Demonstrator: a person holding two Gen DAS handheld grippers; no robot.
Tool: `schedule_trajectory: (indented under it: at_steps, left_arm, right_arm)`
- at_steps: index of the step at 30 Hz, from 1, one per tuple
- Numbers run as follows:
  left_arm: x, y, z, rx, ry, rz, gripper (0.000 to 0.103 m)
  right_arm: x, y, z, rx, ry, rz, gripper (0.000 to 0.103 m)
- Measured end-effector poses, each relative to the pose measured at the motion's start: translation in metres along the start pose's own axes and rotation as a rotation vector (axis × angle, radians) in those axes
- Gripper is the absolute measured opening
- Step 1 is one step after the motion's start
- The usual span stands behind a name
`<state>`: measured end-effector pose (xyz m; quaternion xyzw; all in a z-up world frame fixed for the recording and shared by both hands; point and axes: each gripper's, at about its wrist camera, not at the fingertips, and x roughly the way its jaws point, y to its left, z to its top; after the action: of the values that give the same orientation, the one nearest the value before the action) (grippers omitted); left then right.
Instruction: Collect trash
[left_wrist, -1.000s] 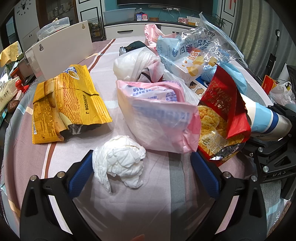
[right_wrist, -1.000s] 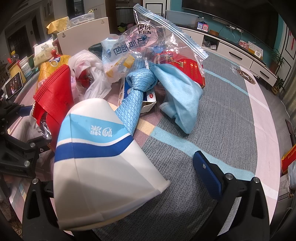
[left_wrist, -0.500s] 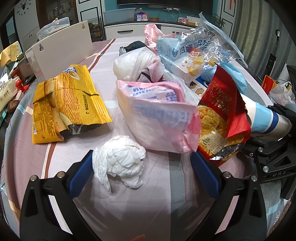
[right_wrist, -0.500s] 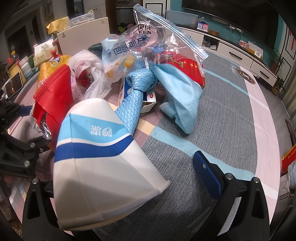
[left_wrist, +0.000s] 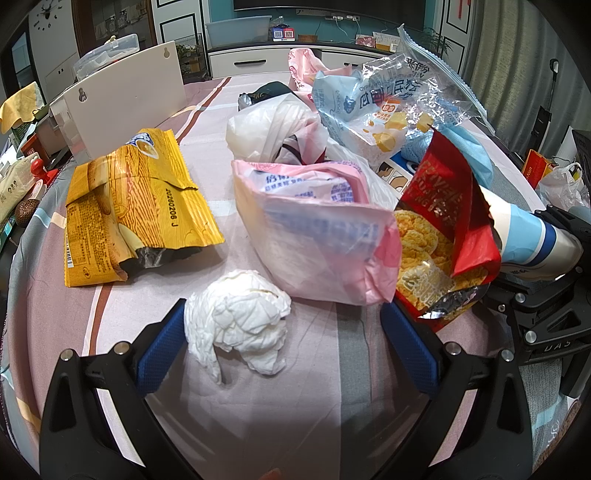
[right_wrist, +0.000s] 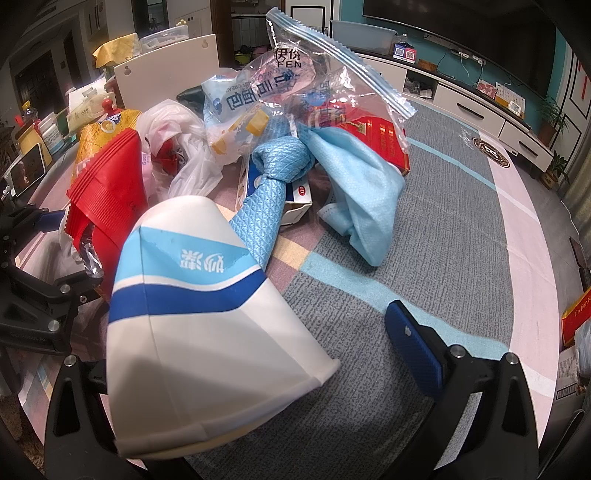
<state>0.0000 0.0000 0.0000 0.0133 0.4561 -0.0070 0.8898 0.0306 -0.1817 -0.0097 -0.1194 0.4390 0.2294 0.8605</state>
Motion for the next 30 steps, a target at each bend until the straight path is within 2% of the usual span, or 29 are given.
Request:
schedule_trajectory:
  at_steps: [20, 23, 25, 27, 30]
  left_arm:
    - [0.0, 0.0, 0.0, 0.0, 0.0, -0.001, 0.101]
    - [0.0, 0.001, -0.001, -0.005, -0.001, 0.001, 0.101]
    - [-0.004, 0.005, -0.002, -0.023, 0.003, 0.015, 0.101]
    - [-0.006, 0.008, -0.002, -0.034, 0.011, 0.011, 0.101]
    - [-0.021, 0.019, 0.003, -0.077, -0.027, -0.018, 0.101]
  right_arm:
    - [0.0, 0.0, 0.0, 0.001, 0.0, 0.0, 0.101]
    - [-0.001, 0.001, -0.001, 0.032, 0.0, -0.016, 0.101]
    - [-0.002, 0.003, 0.0, 0.059, 0.024, -0.03, 0.101]
    - [-0.008, 0.006, 0.002, 0.088, 0.052, 0.002, 0.101]
    - [-0.033, 0.016, 0.01, 0.095, -0.036, 0.047, 0.101]
